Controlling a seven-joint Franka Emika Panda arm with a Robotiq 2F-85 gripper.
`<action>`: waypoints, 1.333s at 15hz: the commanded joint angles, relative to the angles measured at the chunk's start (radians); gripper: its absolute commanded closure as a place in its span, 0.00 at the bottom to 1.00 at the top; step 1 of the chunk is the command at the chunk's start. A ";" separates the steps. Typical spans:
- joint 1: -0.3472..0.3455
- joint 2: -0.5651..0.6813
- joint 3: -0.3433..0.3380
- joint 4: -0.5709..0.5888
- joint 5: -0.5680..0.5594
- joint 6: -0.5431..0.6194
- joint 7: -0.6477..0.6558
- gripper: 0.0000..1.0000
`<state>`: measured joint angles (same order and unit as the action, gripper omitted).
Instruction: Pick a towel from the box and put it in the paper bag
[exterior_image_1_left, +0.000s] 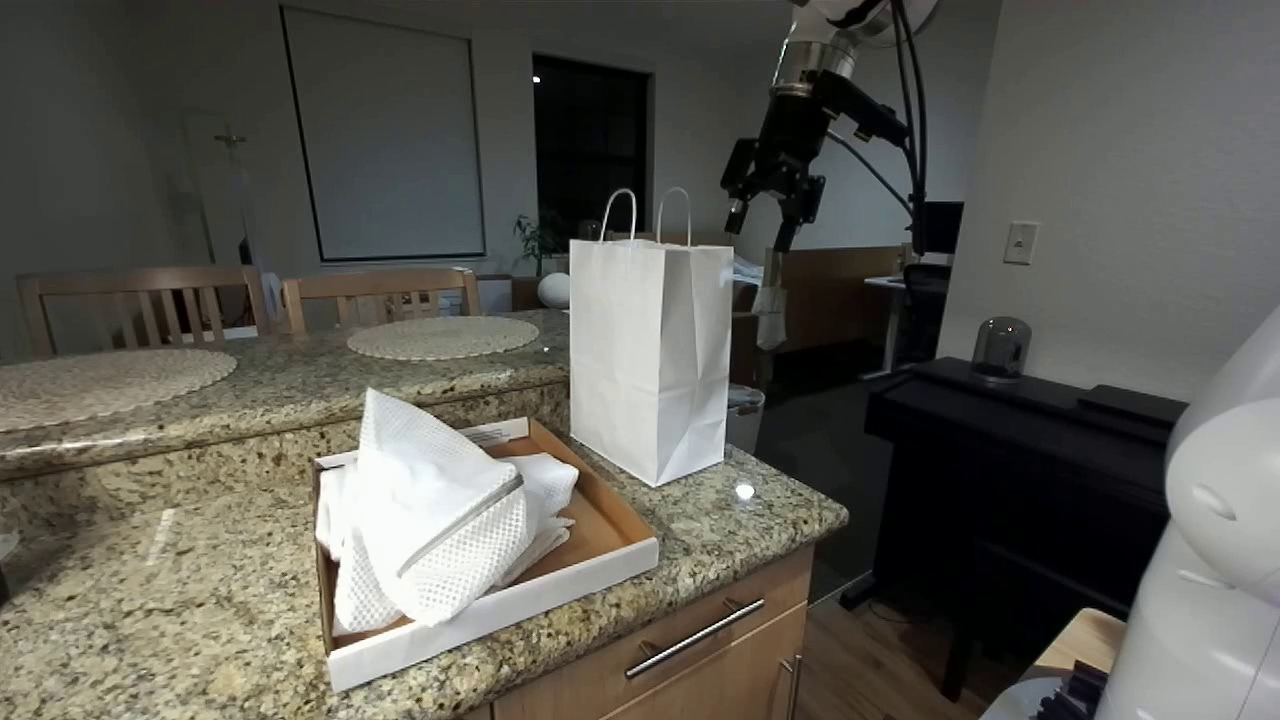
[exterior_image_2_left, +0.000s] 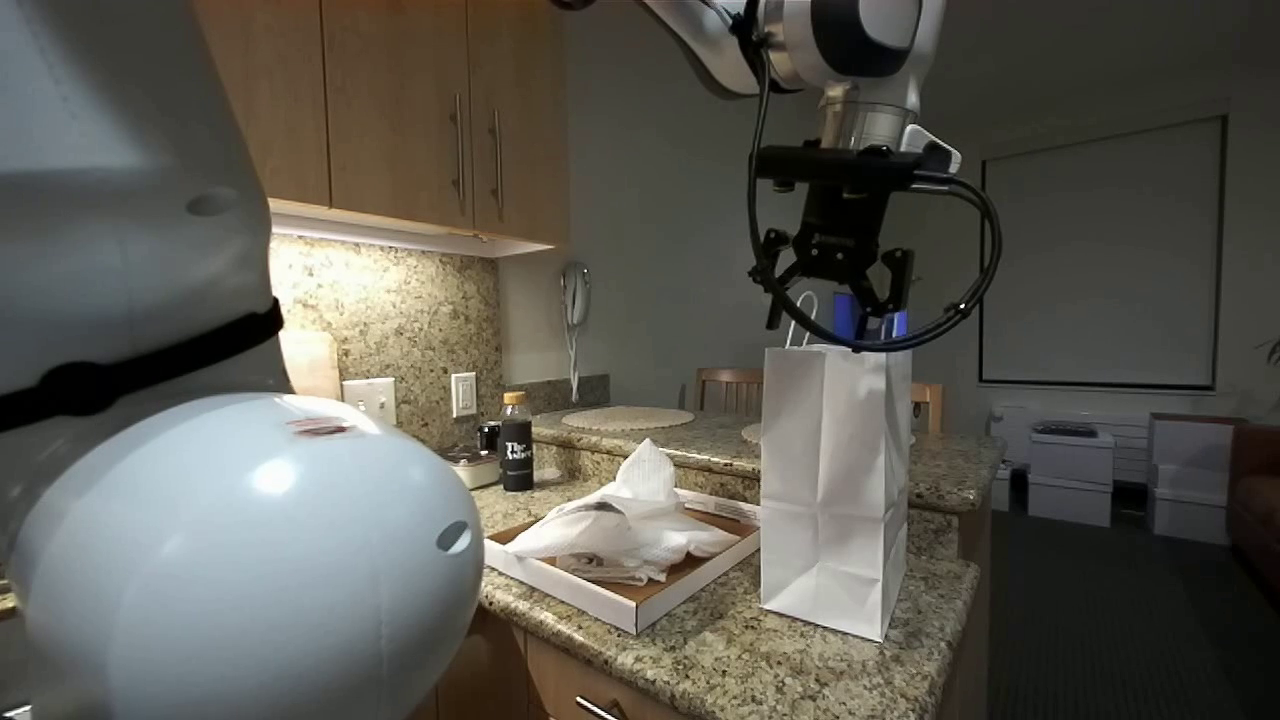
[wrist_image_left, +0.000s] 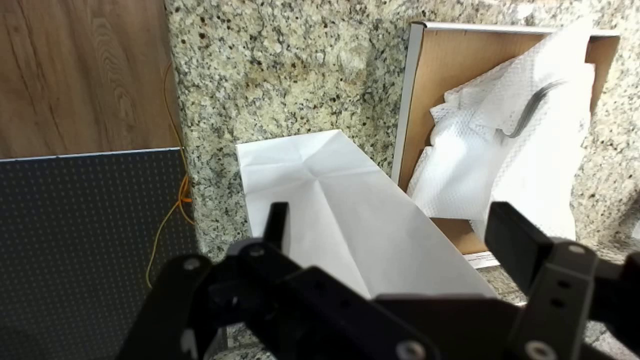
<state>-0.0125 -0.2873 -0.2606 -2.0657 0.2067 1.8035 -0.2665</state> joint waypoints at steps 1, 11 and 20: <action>-0.032 0.004 0.027 0.003 0.008 -0.004 -0.007 0.00; 0.043 -0.085 0.317 -0.039 0.005 0.266 0.385 0.00; 0.124 0.326 0.546 0.250 -0.209 0.422 0.821 0.00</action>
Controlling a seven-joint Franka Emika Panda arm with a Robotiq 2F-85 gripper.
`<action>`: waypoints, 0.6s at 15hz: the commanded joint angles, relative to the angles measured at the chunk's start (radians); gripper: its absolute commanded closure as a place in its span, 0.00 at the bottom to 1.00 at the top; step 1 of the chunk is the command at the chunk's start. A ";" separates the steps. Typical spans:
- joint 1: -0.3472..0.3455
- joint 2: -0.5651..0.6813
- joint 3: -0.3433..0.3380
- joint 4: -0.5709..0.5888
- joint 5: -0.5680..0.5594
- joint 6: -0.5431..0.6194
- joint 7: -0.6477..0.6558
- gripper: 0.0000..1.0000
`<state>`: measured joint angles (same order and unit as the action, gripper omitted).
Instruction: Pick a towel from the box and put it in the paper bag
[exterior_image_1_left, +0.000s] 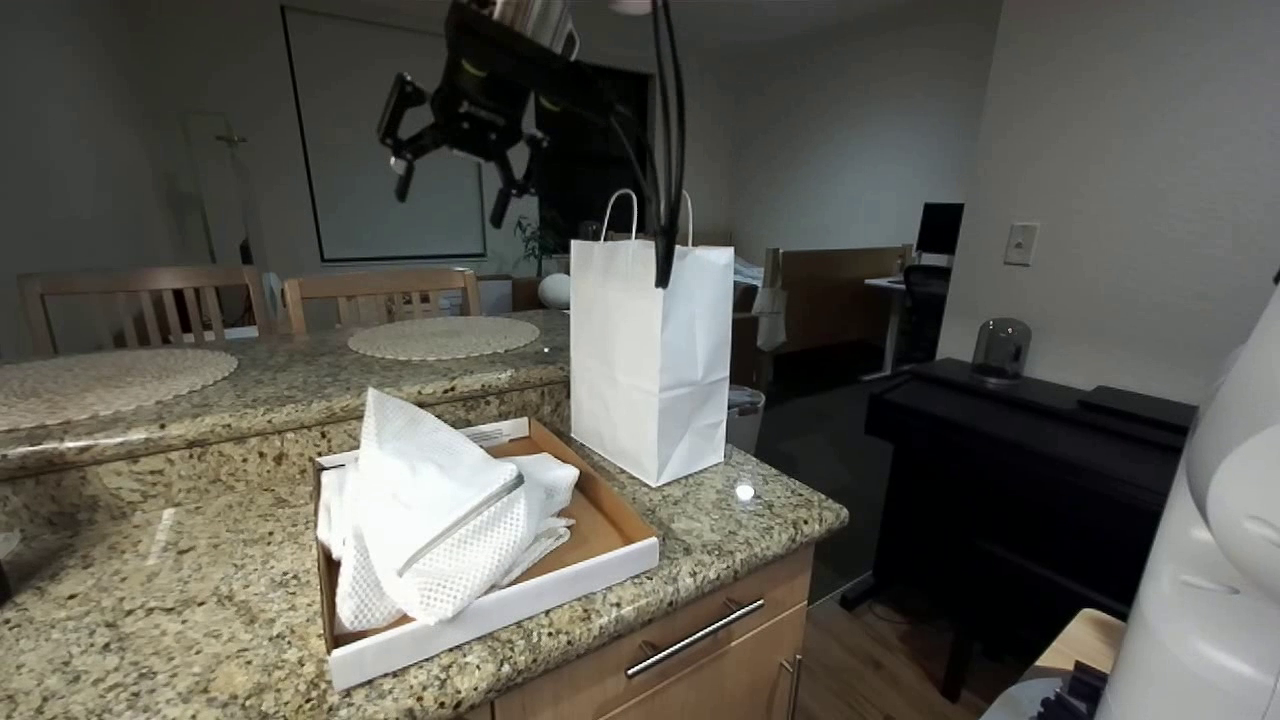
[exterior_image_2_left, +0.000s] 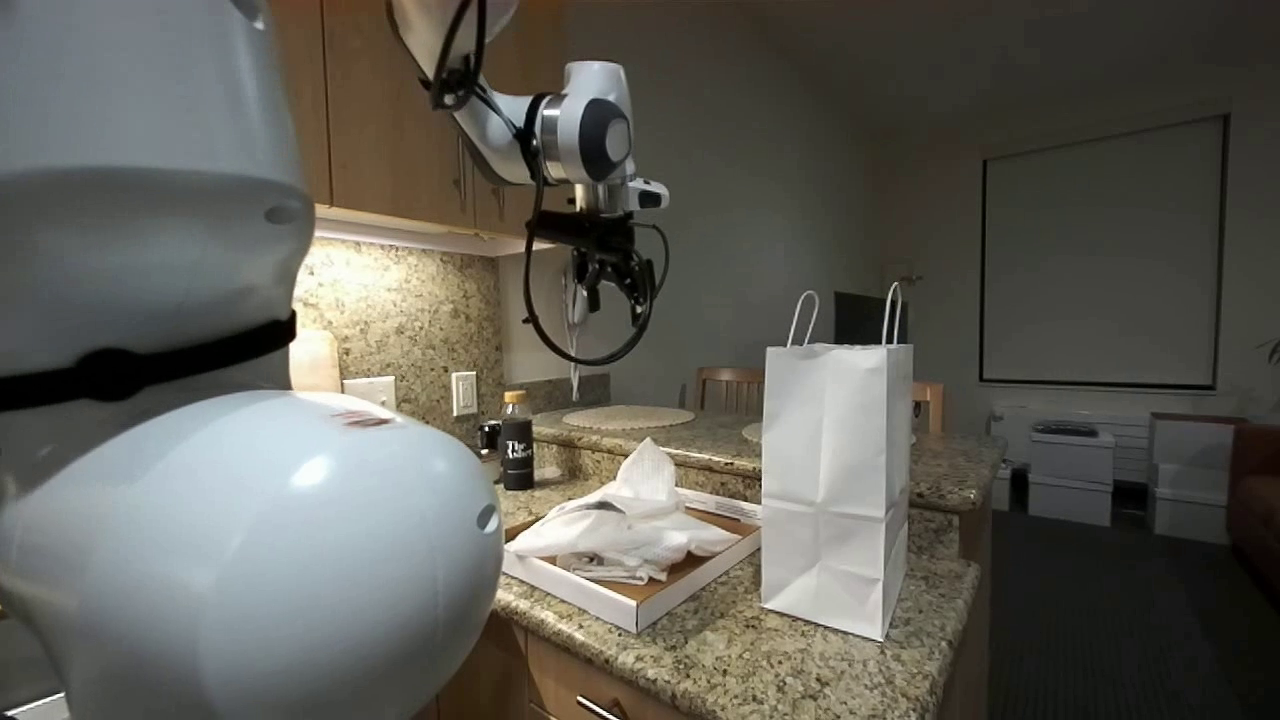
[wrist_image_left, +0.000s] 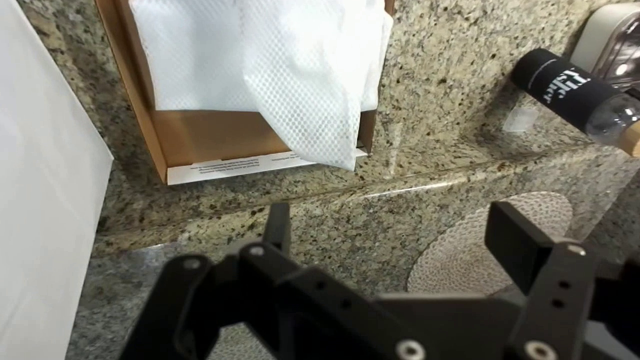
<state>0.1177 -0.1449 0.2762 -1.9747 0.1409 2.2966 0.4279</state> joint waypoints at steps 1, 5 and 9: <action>0.004 0.240 -0.003 0.198 -0.205 -0.116 0.167 0.00; 0.068 0.394 -0.060 0.303 -0.236 -0.326 0.155 0.00; 0.114 0.472 -0.064 0.320 -0.141 -0.386 0.090 0.00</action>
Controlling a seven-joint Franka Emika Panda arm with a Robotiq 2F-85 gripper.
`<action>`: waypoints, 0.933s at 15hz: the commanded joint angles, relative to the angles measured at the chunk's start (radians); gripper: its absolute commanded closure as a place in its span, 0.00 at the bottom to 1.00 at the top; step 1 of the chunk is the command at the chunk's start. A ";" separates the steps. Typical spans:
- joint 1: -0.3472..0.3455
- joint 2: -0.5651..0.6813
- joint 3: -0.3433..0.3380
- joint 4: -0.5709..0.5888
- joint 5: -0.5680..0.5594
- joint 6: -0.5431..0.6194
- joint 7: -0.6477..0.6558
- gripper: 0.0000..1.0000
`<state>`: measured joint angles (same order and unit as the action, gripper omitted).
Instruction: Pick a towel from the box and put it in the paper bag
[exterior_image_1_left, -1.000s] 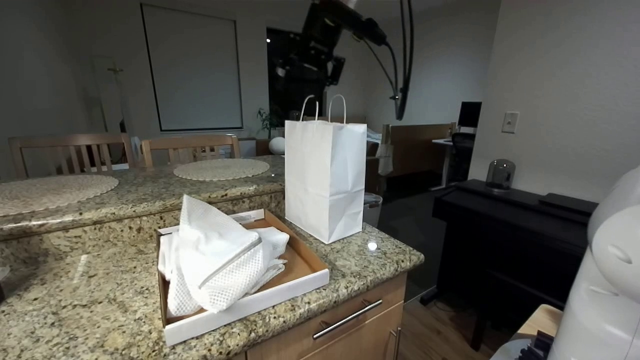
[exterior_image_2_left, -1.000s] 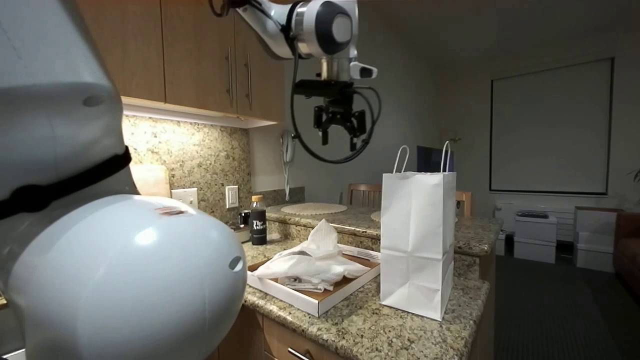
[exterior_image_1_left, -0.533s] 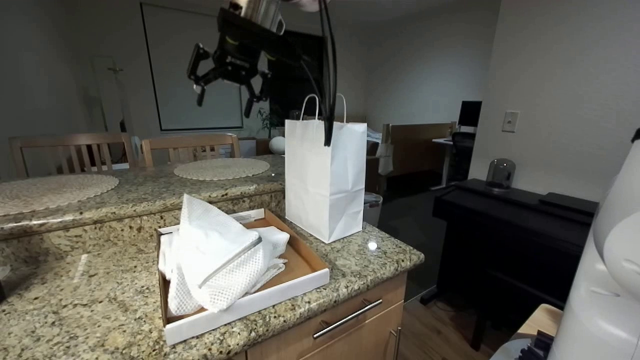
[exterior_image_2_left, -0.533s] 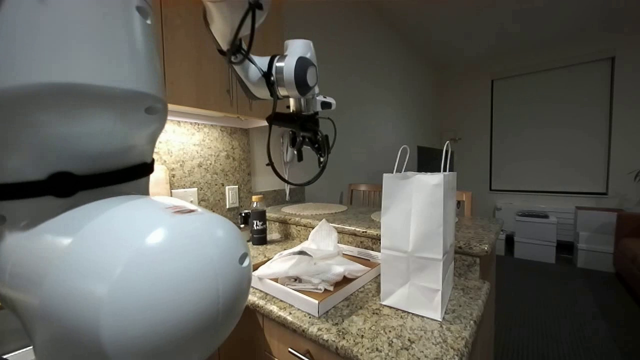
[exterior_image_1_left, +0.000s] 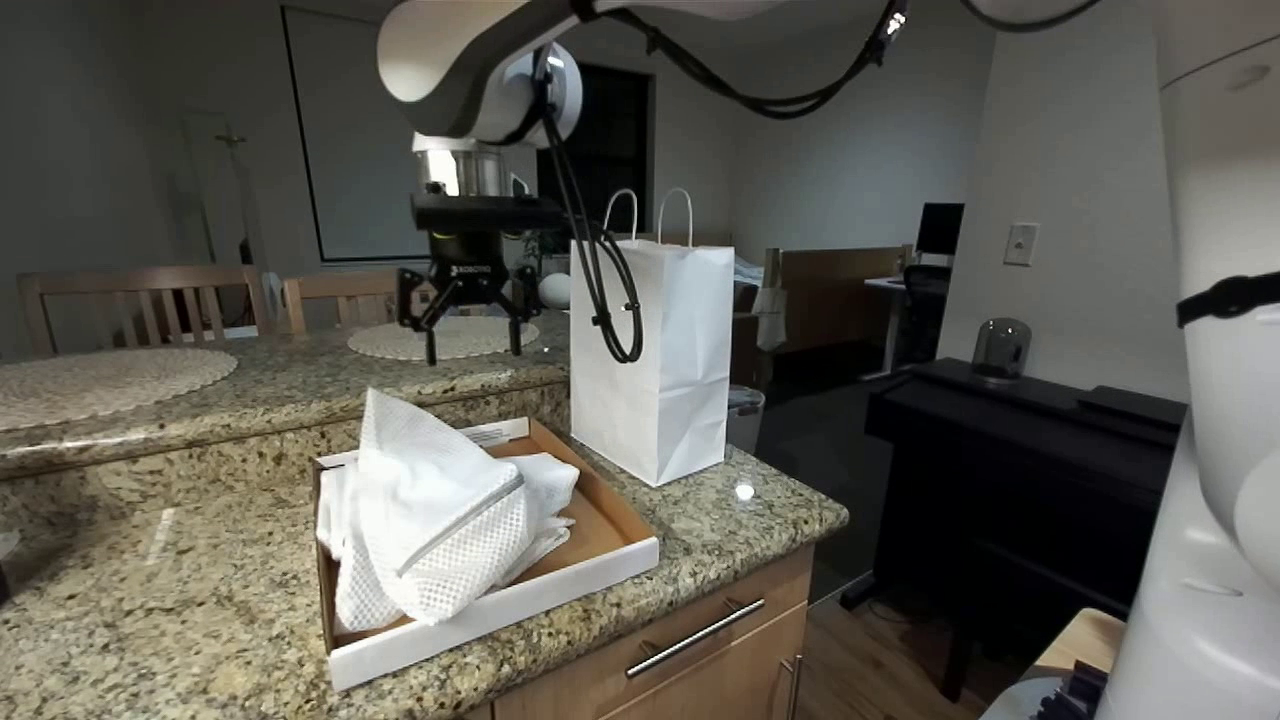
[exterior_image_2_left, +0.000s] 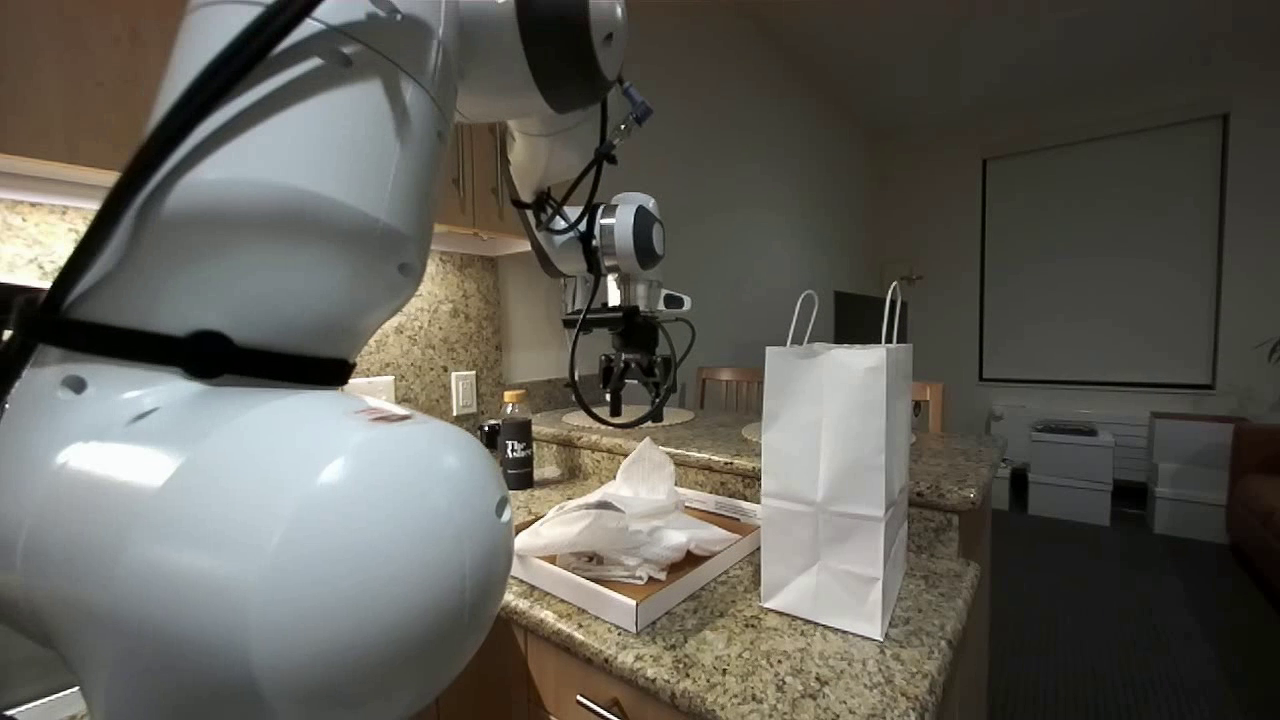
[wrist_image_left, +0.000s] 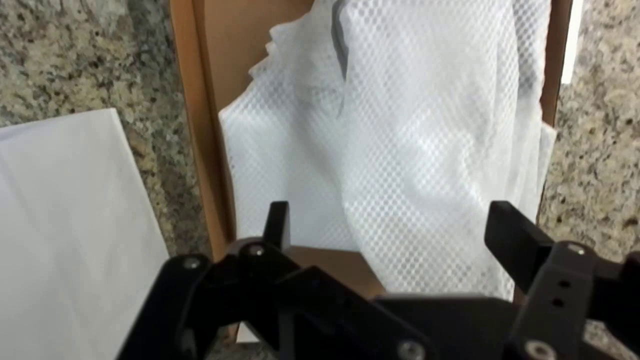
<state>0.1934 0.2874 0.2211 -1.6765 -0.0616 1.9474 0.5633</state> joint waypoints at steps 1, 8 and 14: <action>0.054 0.056 -0.012 0.022 0.063 -0.032 -0.046 0.00; 0.097 0.133 -0.053 0.040 0.077 -0.052 -0.030 0.00; 0.110 0.141 -0.071 0.033 0.092 -0.052 -0.014 0.00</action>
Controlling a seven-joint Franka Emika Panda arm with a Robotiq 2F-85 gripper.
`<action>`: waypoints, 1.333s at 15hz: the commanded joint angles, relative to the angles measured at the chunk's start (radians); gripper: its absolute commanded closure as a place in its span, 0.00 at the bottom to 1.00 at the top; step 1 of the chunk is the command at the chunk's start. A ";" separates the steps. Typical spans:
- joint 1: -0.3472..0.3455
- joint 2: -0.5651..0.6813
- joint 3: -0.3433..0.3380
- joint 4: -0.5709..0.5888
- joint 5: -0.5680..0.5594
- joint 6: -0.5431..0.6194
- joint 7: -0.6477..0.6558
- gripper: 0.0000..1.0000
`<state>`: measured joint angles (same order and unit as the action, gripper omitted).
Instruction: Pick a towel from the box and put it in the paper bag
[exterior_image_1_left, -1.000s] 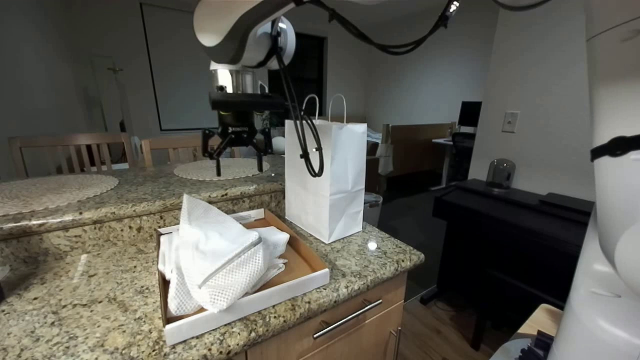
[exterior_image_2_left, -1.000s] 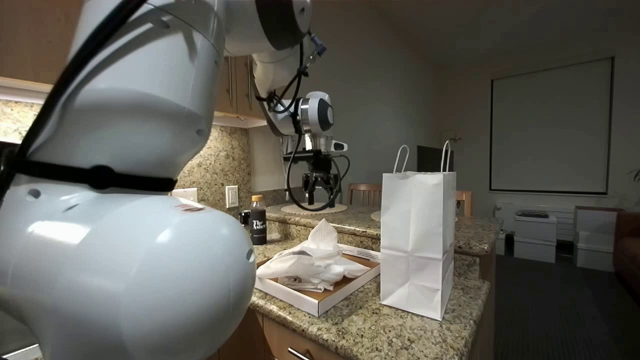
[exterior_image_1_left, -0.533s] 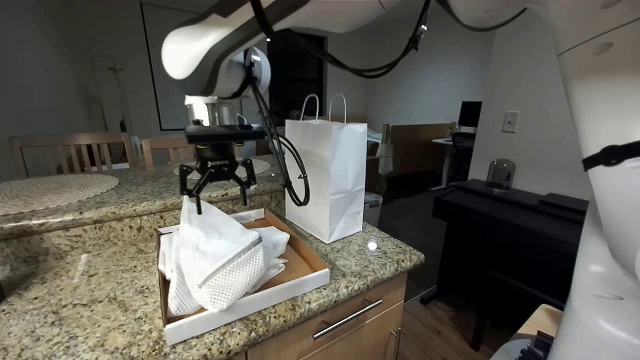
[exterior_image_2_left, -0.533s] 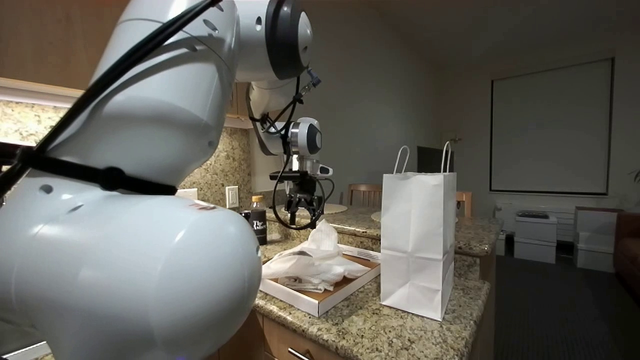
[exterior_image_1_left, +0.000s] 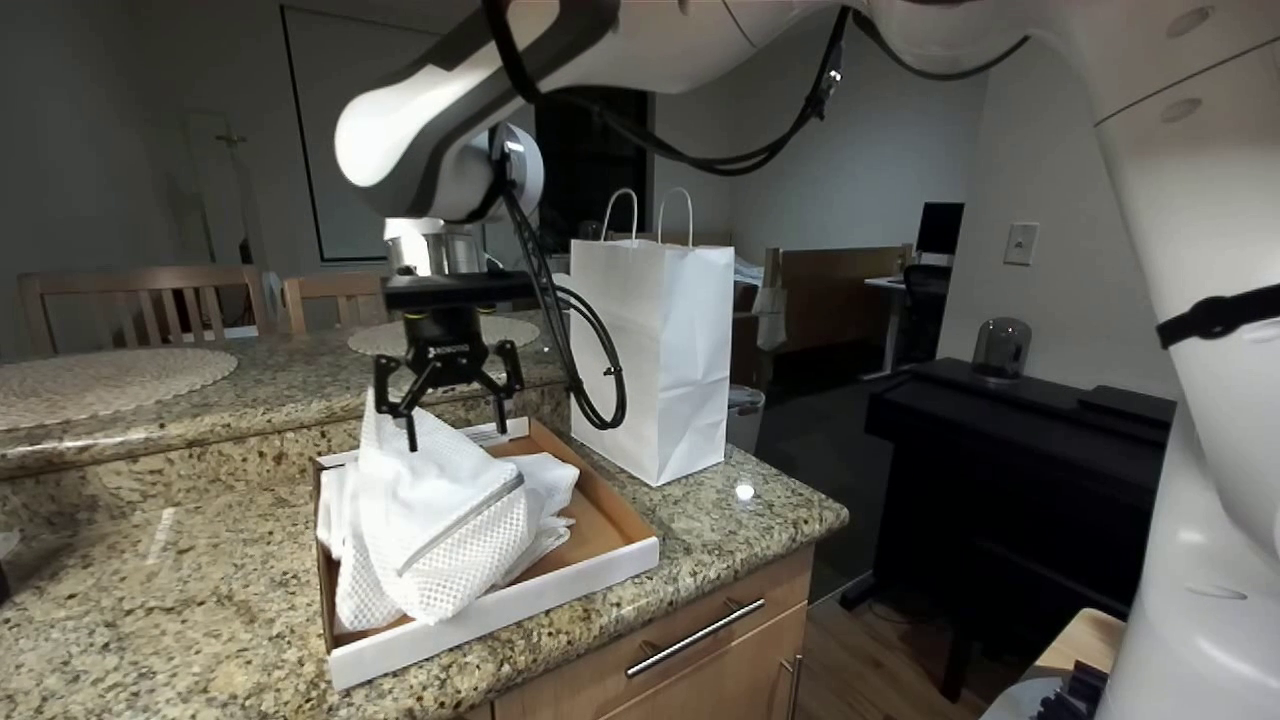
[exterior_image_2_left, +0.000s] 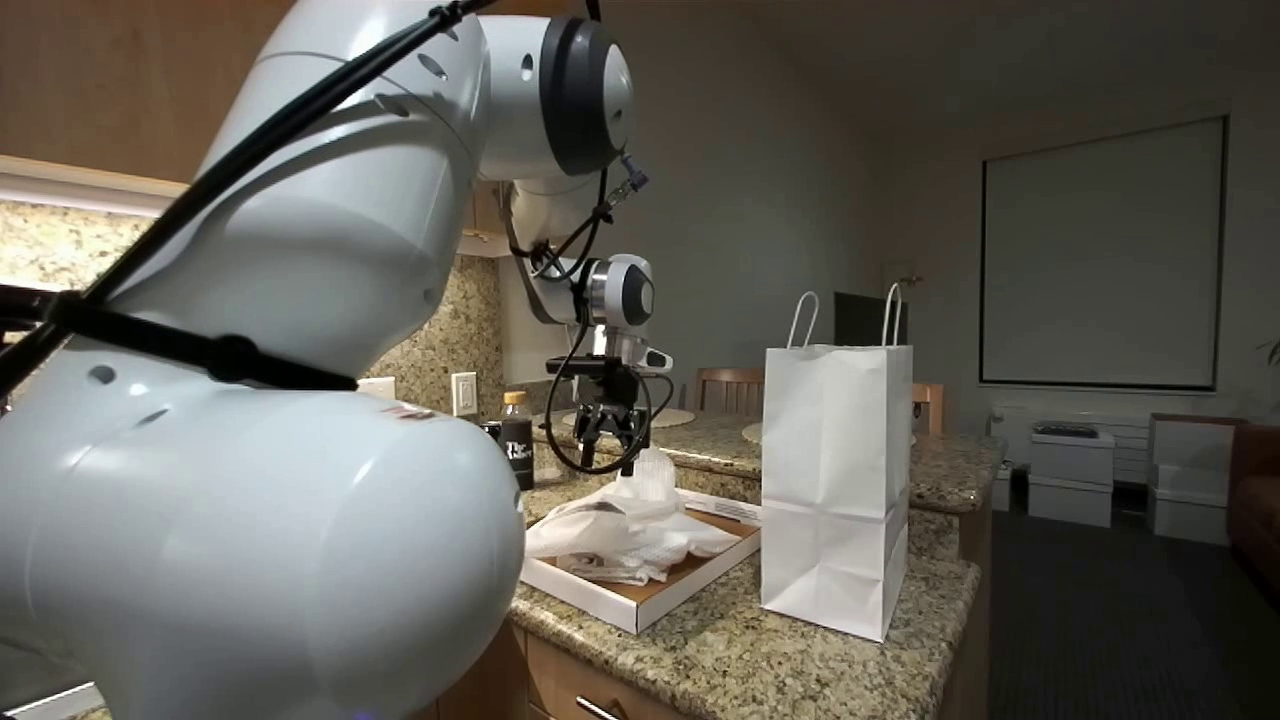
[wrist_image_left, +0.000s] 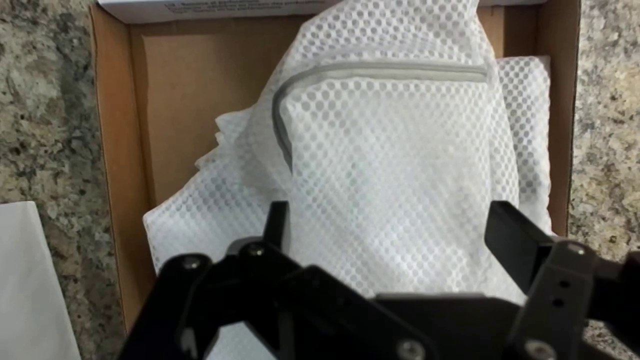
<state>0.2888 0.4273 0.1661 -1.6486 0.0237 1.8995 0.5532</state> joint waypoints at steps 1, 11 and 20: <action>0.015 0.001 -0.017 0.005 0.007 -0.004 -0.003 0.00; -0.010 0.072 -0.014 0.004 0.082 0.003 -0.048 0.00; 0.001 0.124 -0.035 0.014 0.095 0.000 -0.053 0.46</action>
<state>0.2914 0.5611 0.1341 -1.6441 0.0898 1.9097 0.5353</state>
